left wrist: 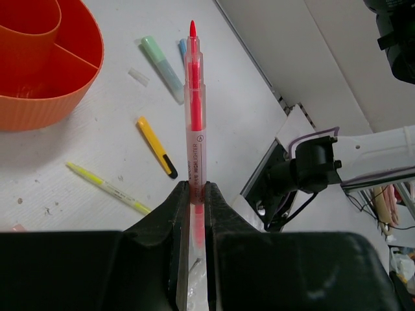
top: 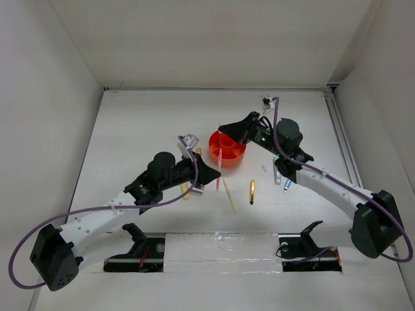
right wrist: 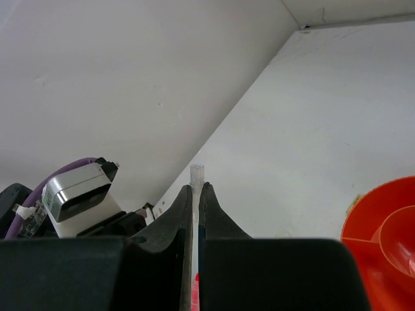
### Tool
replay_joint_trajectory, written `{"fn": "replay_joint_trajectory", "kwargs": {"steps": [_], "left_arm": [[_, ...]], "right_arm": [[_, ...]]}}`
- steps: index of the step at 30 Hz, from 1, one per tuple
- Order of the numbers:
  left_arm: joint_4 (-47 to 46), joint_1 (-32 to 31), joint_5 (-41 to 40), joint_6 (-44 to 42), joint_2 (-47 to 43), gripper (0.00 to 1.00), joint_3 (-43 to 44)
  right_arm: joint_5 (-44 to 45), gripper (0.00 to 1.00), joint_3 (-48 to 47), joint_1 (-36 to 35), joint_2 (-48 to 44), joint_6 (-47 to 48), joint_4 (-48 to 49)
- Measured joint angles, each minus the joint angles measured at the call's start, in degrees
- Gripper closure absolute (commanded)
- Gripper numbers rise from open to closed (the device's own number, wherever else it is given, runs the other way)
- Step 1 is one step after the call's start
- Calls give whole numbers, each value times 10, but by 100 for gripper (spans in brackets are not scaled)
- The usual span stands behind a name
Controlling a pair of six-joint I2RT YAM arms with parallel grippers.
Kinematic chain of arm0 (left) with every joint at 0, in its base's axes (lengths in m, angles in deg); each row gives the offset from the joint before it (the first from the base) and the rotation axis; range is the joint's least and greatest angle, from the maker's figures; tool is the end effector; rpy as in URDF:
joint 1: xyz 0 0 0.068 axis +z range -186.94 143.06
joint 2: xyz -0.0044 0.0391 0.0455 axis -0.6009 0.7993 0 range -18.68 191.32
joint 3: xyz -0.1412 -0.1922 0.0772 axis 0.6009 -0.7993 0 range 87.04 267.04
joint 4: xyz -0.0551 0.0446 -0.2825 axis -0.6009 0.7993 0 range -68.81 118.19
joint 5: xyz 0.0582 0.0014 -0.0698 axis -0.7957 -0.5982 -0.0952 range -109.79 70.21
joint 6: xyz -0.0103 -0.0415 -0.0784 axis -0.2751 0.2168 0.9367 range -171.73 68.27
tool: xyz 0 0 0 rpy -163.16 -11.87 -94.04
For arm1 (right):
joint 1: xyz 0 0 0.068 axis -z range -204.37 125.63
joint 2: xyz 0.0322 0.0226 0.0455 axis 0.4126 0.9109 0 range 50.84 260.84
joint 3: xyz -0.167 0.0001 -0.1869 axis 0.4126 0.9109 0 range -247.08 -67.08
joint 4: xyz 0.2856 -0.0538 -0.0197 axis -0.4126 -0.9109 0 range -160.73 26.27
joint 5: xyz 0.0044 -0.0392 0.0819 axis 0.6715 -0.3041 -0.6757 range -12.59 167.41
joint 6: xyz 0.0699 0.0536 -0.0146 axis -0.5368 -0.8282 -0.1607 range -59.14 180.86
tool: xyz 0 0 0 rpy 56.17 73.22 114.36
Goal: Sort the stationery into containers
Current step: Close the pen cap on the pen.
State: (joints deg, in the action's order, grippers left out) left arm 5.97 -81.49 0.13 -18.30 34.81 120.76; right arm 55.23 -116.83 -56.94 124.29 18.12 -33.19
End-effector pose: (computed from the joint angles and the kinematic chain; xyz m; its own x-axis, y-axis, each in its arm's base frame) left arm 0.1986 -0.2337 0.2583 -0.5441 -0.1914 -0.8169 0.7212 0.3909 -0.5719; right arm 0.3001 0.2274 0.3059 -0.4790 0.4398 -0.7597 -0.6662 0.3815 0.6408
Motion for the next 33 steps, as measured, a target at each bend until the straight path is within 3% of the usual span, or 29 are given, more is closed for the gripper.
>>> {"fn": "replay_joint_trajectory", "kwargs": {"steps": [33], "left_arm": [[9, 0, -40, -6, 4, 100, 17]], "right_arm": [[-15, 100, 31, -10, 0, 4, 9]]}}
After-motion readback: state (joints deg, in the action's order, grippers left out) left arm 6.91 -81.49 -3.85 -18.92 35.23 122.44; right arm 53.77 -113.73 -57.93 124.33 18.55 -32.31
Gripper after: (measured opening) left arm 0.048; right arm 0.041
